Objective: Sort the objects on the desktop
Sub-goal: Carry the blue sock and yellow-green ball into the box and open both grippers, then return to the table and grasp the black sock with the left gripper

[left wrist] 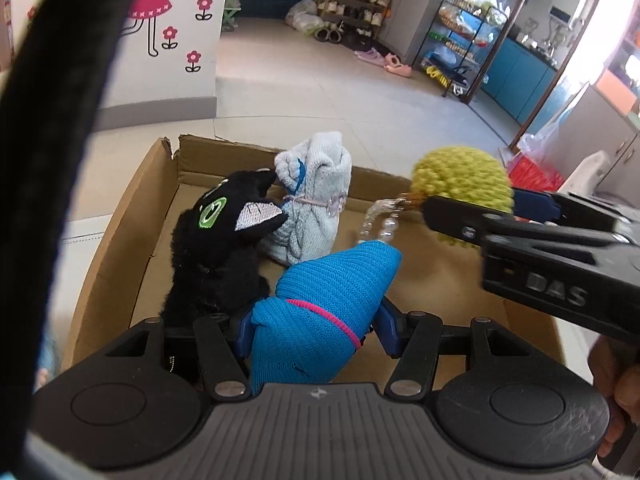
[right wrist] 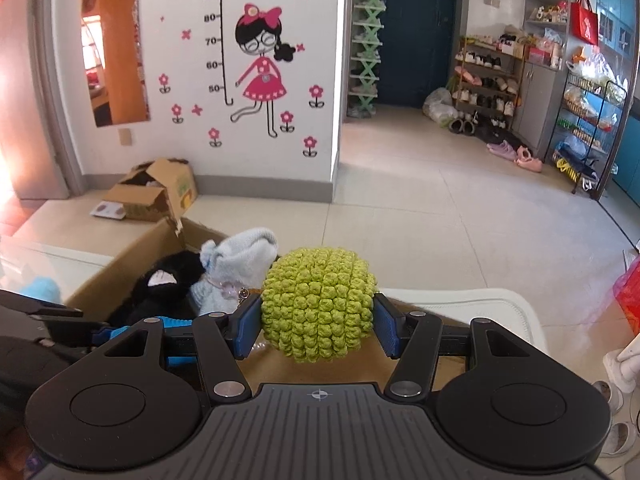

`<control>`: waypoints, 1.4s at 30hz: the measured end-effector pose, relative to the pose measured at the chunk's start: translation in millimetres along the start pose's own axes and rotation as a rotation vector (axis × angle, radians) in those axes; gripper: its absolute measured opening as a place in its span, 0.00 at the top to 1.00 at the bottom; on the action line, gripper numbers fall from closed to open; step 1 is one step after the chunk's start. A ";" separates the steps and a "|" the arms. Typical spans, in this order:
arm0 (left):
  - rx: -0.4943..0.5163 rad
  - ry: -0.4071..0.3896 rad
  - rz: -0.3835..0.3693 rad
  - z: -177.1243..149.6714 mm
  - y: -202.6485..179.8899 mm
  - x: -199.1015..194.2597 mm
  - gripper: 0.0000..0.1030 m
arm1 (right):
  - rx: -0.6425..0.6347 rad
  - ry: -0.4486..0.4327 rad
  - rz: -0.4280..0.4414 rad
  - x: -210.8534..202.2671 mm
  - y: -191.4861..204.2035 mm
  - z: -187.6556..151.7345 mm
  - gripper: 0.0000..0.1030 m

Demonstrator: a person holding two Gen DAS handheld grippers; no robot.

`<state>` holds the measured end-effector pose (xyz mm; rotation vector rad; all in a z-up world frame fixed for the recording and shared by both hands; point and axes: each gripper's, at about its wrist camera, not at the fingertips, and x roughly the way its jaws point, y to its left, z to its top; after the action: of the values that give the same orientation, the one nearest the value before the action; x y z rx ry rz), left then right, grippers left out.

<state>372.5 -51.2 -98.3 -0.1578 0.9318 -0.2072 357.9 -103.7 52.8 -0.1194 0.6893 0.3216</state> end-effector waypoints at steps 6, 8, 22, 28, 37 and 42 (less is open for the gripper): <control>0.064 0.031 0.045 -9.9 -12.1 2.9 0.46 | 0.003 0.009 0.010 11.2 1.5 -4.8 0.35; 0.076 0.032 0.048 -10.1 -15.4 0.9 0.45 | 0.013 0.005 0.011 9.1 0.3 -3.8 0.34; 0.108 -0.090 0.054 -20.0 -28.3 -76.4 0.21 | 0.072 -0.103 0.044 -65.4 -9.9 4.2 0.24; 0.179 -0.164 0.033 -62.5 -45.2 -145.7 0.10 | 0.146 -0.191 0.114 -161.9 -12.8 -34.6 0.19; 0.213 -0.170 0.029 -177.9 -56.2 -196.7 0.06 | 0.132 -0.246 0.172 -273.0 27.8 -148.3 0.14; 0.293 -0.127 0.054 -219.6 -71.3 -188.9 0.07 | 0.158 -0.235 0.125 -282.0 47.5 -207.3 0.14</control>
<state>78.0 -84.0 -64.4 0.1237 0.7687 -0.2778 12.4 -174.1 74.5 0.1111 0.4877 0.3927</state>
